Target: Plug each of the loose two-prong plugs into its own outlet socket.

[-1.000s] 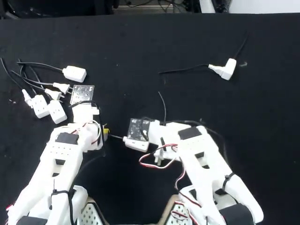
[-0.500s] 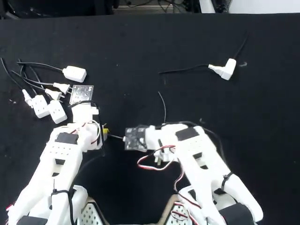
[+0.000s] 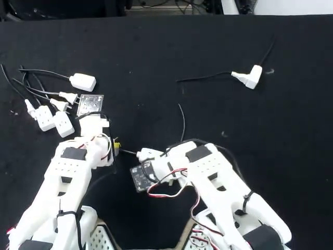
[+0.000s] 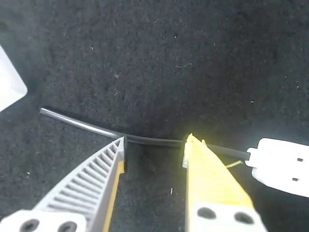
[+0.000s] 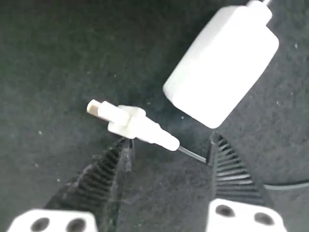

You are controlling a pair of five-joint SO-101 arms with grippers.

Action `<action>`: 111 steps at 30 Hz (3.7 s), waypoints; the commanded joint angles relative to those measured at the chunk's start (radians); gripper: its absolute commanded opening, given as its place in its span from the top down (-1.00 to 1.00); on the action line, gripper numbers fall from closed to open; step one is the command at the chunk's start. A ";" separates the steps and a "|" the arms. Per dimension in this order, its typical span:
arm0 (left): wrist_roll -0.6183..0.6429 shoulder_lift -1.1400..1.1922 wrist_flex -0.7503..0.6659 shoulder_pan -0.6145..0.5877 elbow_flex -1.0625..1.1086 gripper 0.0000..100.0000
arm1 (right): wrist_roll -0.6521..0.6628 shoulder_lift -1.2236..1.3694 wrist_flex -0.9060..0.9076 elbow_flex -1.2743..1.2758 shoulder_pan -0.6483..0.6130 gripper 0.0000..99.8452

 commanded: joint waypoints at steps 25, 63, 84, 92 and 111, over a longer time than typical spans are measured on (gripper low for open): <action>0.015 -0.025 -0.015 -0.067 -0.008 0.60 | -0.414 -0.013 0.014 -0.074 0.144 0.98; 0.015 -0.025 -0.041 -0.065 0.001 0.60 | -0.565 -0.005 0.184 -0.056 0.150 0.74; 0.015 -0.025 -0.041 -0.067 0.001 0.60 | -0.391 -0.012 -0.003 0.074 0.281 0.74; 0.015 -0.025 -0.041 -0.067 0.001 0.60 | -0.390 -0.013 -0.005 0.042 0.242 0.74; 0.014 -0.025 -0.041 -0.067 0.001 0.60 | -0.390 -0.030 -0.048 0.033 0.242 0.74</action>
